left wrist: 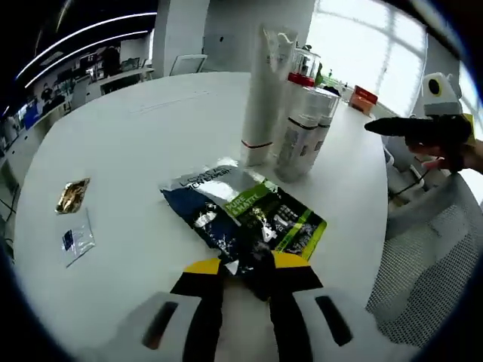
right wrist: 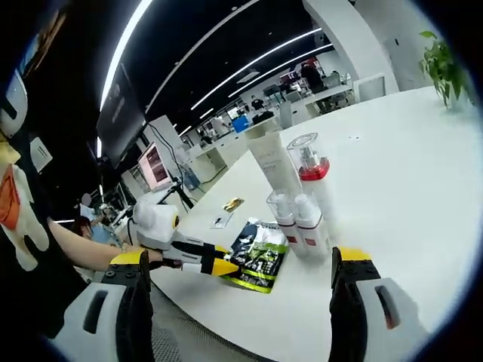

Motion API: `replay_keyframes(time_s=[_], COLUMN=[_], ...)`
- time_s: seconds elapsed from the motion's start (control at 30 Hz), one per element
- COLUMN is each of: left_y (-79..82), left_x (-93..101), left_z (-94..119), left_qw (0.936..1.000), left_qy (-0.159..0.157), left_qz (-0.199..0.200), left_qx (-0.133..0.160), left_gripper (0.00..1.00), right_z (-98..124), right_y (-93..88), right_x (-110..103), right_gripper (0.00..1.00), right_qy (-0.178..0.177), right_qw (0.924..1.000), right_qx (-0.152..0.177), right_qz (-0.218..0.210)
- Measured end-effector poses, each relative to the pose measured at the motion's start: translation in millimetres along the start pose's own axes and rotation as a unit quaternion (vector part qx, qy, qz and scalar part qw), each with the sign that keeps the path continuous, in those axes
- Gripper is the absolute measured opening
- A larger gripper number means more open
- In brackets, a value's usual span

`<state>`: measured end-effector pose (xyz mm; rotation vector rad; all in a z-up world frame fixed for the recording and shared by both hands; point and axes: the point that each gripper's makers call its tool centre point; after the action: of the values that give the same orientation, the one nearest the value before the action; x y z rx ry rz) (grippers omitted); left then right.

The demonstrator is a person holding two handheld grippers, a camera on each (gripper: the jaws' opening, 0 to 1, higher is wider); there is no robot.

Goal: Arrange the skincare products in the storage area until every visible bottle or jar stands upright without overlapping.

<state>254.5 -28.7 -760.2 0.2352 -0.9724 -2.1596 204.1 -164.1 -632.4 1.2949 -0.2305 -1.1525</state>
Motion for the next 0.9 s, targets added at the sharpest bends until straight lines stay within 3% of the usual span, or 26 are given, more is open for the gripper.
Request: replay_keyframes(time_s=[0.1, 0.27, 0.4, 0.57, 0.63, 0.73, 0.9], left_y=[2.3, 16.5, 33.2, 33.9, 34.6, 28.6, 21.7], left_x=[-4.4, -9.5, -5.2, 3.9, 2.6, 3.4, -4.3], left_z=[2, -2, -9, -22, -27, -31, -38], left_qw=[1.0000, 0.9970, 0.9913, 0.9816, 0.9811, 0.9797, 0.9759], left_qy=[0.003, -0.009, -0.025, -0.070, -0.076, -0.096, -0.102], left_qz=[-0.008, -0.076, -0.129, -0.177, -0.177, -0.170, -0.178], left_qx=[0.001, 0.006, 0.008, -0.021, -0.020, -0.044, -0.075], left_gripper=[0.22, 0.37, 0.51, 0.66, 0.71, 0.73, 0.77], right_z=[0, 0, -1, 0, 0, 0, 1], right_y=[0.1, -0.5, -0.3, 0.2, 0.8, 1.2, 1.8], right_x=[1, 0, -2, -2, 0, 0, 2], right_gripper=[1.00, 1.00, 1.00, 1.00, 1.00, 1.00, 1.00], right_qy=[0.001, 0.001, 0.000, -0.002, -0.004, -0.005, -0.009], right_qw=[1.0000, 1.0000, 1.0000, 1.0000, 1.0000, 1.0000, 0.9999], right_qx=[0.000, -0.001, 0.000, 0.001, 0.003, 0.004, 0.007], right_qz=[0.000, -0.001, -0.001, -0.003, -0.003, -0.005, -0.005])
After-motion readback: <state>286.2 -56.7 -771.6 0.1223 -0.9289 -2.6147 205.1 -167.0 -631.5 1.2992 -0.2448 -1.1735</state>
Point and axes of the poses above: the point that each gripper's makers call its tool centre point, and the gripper's own axes: z roughly backward along the fingers, x roughly to its right, y roughly out of its top, and after that the axes turned 3 degrees about -y, right-handed
